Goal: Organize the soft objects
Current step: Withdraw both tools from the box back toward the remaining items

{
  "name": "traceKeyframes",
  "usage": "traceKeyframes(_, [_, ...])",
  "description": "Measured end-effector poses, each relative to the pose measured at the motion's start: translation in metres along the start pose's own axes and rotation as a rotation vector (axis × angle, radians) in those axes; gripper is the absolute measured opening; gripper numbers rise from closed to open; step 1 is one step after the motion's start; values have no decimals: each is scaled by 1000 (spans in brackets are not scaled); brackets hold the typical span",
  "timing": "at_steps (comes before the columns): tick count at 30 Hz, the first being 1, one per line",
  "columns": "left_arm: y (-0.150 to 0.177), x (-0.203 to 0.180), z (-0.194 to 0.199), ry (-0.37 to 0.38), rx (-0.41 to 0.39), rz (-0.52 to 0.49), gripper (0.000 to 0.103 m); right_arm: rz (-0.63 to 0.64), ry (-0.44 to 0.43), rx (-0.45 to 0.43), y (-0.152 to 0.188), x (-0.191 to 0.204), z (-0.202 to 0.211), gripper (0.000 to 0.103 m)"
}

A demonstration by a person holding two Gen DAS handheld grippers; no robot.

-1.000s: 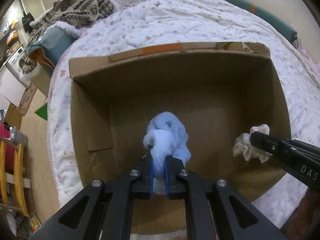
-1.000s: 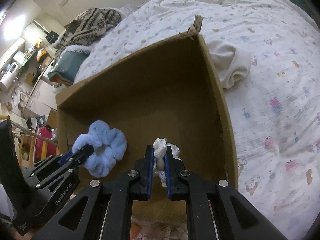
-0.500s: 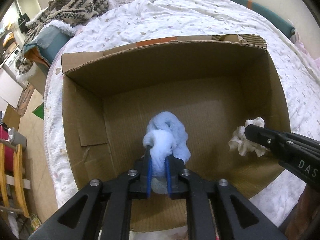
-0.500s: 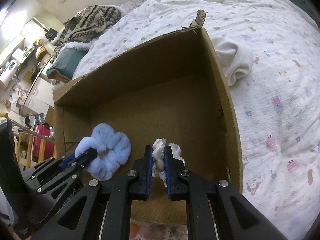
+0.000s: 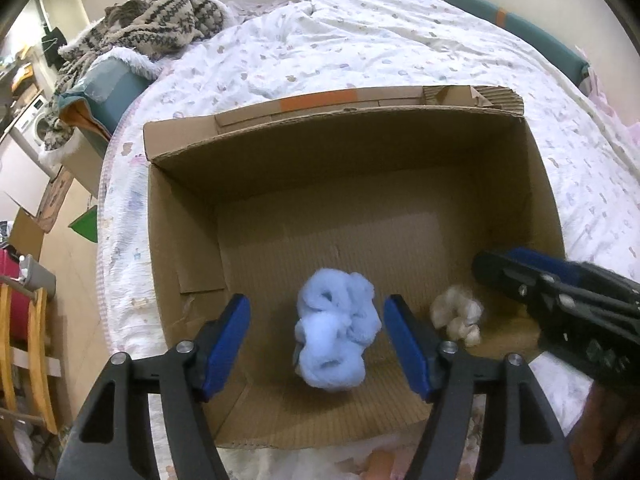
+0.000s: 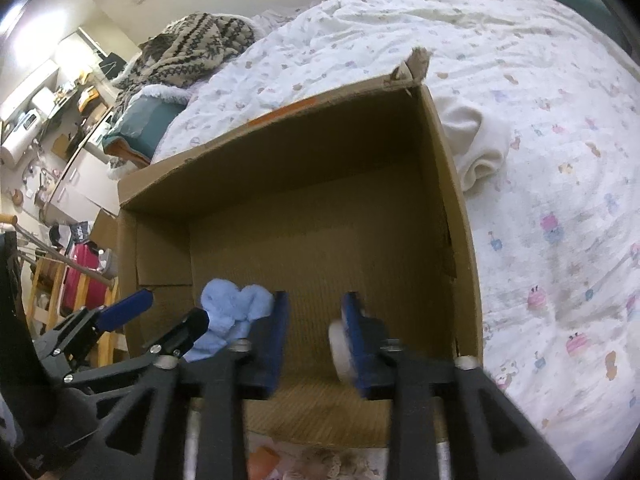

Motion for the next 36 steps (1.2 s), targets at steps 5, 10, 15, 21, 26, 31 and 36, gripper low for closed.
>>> traceKeyframes(5, [2,4,11,-3,-21,10,67,24,17,-37,-1,-2,12,77])
traceKeyframes(10, [6,10,24,-12,-38,19,67,6,17,-60,0,-4,24,77])
traceKeyframes(15, [14,20,44,12,-69,61,67,12,18,-85,3,2,38,77])
traceKeyframes(21, [33,34,67,2,-91,81,67,-13,8,-89,16,2,51,77])
traceKeyframes(26, [52,46,84,-5,-112,114,67,-16,9,-85,31,5,60,77])
traceKeyframes(31, [70,54,87,12,-104,147,67,-22,17,-80,46,6,67,77])
traceKeyframes(36, [92,61,88,3,-85,181,67,-13,27,-73,61,7,71,77])
Point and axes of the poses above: each gripper's, at about its wrist camera, not at the fingertips, and z roughly against the way its jaws point, x to its left, y to its underside, the point moved 8 cm from there along -z, roughly the way its jaws point, and after that the axes turned 1 degree about -y, right-handed, at the moved point
